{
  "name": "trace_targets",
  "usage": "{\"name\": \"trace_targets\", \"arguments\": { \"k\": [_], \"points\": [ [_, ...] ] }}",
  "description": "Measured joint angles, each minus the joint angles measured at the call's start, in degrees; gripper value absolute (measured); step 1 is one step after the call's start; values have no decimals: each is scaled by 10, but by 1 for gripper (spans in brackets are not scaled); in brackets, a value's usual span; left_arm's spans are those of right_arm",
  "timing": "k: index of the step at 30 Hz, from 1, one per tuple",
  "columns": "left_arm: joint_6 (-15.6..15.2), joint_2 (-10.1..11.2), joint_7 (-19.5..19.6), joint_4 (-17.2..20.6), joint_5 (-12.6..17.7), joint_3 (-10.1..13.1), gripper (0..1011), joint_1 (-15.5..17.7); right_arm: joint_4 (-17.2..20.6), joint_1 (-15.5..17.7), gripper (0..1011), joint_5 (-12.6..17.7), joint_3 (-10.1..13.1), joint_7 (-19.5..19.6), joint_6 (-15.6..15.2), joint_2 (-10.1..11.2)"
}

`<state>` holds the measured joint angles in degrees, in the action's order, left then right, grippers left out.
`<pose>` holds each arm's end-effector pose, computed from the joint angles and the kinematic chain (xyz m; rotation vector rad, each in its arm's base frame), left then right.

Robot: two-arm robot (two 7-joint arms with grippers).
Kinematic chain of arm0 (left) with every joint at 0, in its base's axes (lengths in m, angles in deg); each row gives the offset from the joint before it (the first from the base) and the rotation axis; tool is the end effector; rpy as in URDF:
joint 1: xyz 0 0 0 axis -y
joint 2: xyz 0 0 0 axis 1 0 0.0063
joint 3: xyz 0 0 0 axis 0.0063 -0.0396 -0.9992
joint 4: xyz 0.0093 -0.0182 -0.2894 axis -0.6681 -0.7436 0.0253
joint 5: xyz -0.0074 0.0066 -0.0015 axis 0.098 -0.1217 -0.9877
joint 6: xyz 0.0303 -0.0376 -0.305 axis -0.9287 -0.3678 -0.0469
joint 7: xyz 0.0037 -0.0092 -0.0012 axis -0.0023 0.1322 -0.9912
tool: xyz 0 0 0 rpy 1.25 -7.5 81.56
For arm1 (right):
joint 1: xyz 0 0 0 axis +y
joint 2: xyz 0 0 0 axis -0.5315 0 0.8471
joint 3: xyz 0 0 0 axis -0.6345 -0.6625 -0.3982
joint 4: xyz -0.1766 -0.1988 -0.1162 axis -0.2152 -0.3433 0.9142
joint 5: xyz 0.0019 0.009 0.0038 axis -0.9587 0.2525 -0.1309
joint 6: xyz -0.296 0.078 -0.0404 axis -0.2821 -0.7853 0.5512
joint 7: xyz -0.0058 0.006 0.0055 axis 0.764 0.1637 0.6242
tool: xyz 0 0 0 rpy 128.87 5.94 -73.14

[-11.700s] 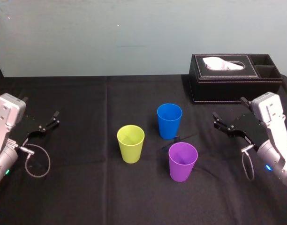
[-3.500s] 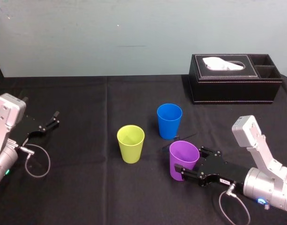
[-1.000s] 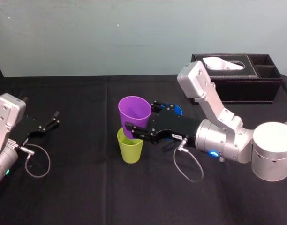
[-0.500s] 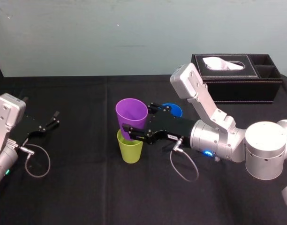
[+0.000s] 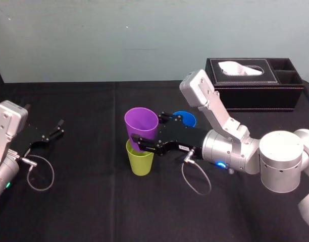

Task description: Stack the three plastic cups sequentially using one hand.

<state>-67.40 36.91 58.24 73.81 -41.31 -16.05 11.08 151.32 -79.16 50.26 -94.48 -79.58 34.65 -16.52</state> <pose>0.3581 0.0826 -0.3021 0.3045 -0.2852 1.2482 0.3844 0.0317 -0.2187 -0.3026 -0.0747 -0.6364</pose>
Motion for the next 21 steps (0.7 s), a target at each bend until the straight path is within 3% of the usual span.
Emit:
{"name": "trace_targets", "arguments": {
  "k": [21],
  "points": [
    [0, 0, 0, 0, 0, 0, 1010, 0, -17, 1, 724, -2, -1, -4, 3, -10]
  ]
}}
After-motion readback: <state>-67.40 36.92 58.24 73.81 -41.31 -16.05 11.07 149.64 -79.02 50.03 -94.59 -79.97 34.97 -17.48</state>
